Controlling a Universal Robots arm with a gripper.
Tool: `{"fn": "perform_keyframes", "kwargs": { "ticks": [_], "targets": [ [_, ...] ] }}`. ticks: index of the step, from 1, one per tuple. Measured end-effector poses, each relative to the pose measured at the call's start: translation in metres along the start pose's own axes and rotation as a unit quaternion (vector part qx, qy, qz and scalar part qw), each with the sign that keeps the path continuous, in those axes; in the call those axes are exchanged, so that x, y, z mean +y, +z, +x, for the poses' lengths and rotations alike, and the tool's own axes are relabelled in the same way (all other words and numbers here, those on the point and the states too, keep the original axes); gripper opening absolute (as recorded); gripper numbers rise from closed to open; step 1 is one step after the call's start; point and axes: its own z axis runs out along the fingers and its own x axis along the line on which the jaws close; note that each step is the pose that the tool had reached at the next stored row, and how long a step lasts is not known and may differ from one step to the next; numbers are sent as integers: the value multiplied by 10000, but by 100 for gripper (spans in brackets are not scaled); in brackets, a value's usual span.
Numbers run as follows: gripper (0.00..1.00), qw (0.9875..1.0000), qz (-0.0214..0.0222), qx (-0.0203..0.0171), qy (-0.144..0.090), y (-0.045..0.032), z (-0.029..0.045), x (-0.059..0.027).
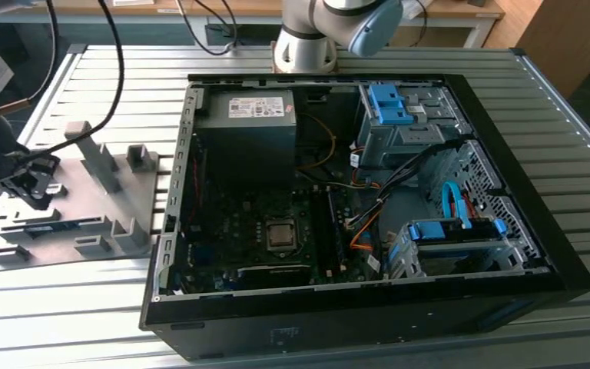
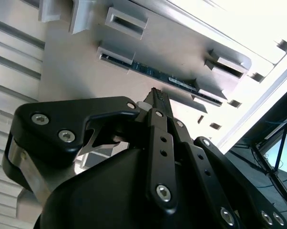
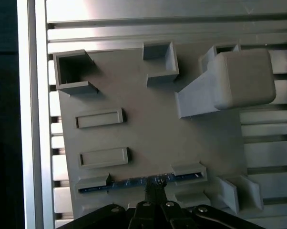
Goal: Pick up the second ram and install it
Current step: 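Reach for the second ram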
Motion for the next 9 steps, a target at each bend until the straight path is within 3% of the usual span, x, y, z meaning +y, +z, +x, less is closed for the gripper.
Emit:
{"fn": "perform_keyframes", "kwargs": {
  "ticks": [9],
  "targets": [
    [10, 10000, -1, 4, -50, 161, 2, -42]
  ]
}}
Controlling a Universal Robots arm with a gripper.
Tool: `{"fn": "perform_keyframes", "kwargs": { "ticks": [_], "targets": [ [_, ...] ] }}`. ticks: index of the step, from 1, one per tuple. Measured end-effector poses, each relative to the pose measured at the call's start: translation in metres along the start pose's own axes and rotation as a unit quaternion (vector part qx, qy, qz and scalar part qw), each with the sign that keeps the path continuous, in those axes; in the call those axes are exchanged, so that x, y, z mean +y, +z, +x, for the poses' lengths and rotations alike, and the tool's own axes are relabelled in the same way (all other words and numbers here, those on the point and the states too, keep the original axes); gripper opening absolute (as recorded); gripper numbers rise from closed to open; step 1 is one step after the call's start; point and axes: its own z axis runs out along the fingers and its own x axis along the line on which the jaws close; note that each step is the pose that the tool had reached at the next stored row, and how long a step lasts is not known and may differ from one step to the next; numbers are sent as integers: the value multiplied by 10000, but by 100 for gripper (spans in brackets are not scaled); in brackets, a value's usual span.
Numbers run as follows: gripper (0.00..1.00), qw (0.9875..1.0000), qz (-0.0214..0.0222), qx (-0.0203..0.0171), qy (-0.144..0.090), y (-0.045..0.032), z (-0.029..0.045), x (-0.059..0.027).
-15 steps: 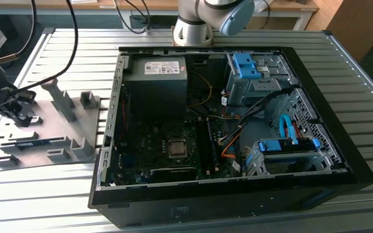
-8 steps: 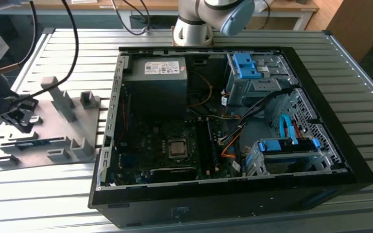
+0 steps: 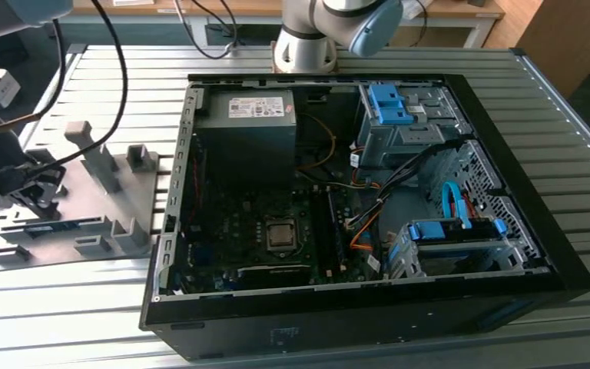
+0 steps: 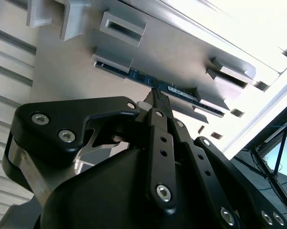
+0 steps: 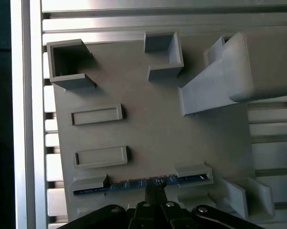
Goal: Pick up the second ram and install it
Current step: 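Reach for the second ram, then pick up the second ram and move it above second insertion slot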
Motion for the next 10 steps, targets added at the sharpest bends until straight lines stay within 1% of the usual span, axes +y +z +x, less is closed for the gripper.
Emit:
{"fn": "perform_keyframes", "kwargs": {
  "ticks": [3, 10],
  "targets": [
    [10, 10000, -1, 0, -9, 46, 1, -6],
    [10, 10000, 0, 1, -10, 52, 1, -7]
  ]
}}
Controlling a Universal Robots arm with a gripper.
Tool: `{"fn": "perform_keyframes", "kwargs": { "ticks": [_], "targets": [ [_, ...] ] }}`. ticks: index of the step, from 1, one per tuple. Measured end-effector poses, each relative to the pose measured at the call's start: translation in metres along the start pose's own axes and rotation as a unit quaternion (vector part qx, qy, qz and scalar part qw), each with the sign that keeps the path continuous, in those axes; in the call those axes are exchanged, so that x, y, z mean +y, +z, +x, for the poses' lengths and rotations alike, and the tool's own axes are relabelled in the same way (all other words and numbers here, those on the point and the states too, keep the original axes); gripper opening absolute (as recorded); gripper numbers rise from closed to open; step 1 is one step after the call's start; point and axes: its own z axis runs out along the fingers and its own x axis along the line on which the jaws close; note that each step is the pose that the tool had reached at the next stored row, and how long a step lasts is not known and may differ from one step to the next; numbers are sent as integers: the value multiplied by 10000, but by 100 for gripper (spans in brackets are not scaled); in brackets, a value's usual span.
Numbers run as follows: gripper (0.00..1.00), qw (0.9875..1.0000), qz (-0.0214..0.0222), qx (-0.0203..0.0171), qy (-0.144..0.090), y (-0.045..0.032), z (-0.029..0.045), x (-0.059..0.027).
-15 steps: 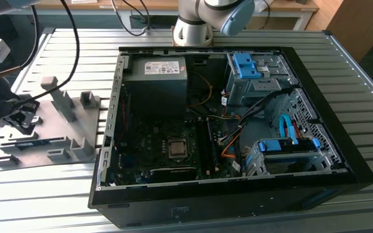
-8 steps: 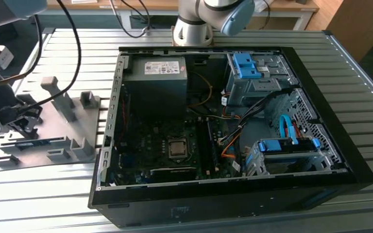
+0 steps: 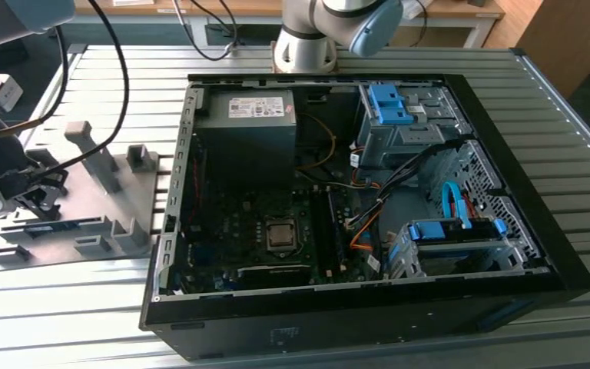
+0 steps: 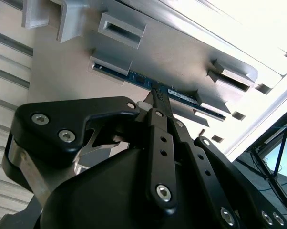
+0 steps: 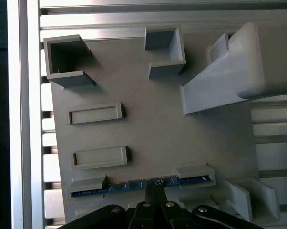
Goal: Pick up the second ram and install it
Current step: 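Pick up the second ram and move it above second insertion slot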
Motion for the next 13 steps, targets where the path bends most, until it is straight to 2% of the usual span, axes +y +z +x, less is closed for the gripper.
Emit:
{"fn": "perform_keyframes", "kwargs": {
  "ticks": [8, 13],
  "targets": [
    [10, 10000, -1, 1, -18, 1, 0, 0],
    [10, 9999, -4, 6, -143, 1, 0, 0]
  ]
}}
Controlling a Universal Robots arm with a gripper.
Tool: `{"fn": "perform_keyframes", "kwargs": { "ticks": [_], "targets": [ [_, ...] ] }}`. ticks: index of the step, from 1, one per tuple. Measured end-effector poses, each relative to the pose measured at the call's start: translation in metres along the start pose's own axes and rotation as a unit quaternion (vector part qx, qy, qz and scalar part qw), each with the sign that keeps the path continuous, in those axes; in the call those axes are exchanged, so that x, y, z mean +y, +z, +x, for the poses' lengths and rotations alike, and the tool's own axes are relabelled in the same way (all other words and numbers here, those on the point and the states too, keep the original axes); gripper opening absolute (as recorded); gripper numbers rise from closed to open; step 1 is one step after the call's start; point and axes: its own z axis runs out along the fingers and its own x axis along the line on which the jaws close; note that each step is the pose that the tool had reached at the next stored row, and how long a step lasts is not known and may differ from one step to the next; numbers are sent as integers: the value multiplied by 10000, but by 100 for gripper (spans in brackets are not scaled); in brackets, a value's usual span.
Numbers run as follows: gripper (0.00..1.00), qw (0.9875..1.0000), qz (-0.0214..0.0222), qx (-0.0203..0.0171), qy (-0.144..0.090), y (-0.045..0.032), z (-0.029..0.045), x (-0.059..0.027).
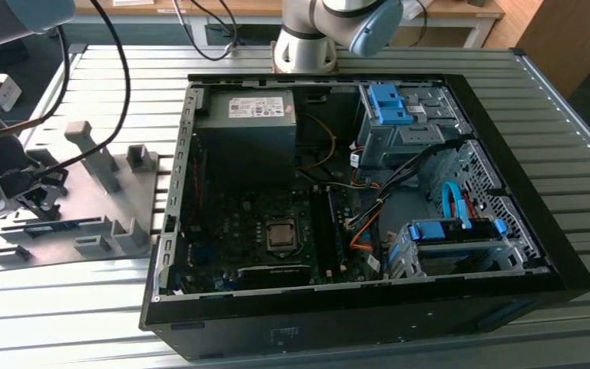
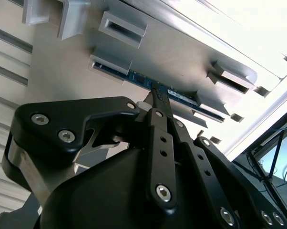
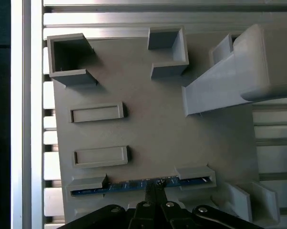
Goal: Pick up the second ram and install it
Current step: 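Pick up the second ram and move it above second insertion slot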
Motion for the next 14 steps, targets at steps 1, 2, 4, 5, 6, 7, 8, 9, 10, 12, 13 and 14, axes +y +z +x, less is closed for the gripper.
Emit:
{"fn": "perform_keyframes", "kwargs": {
  "ticks": [1, 2, 4, 5, 6, 7, 8, 9, 10, 12, 13, 14],
  "targets": [
    [10, 10000, -1, 2, -44, 0, 0, 0],
    [10, 10000, -3, 4, -97, 0, 0, 0],
    [10, 9998, -5, 8, -187, 0, 0, 0],
    [10, 9997, -6, 10, -228, 0, 0, 0],
    [10, 9996, -7, 12, -266, 0, 0, 0],
    [10, 9995, -8, 14, -302, 0, 0, 0],
    [10, 9994, -9, 15, -336, 0, 0, 0],
    [10, 9993, -10, 17, -370, 0, 0, 0],
    [10, 9992, -10, 18, -403, 0, 0, 0],
    [10, 9989, -12, 21, -465, 0, 0, 0],
    [10, 9987, -13, 23, -500, 0, 0, 0],
    [10, 9986, -14, 24, -536, 0, 0, 0]
  ]
}}
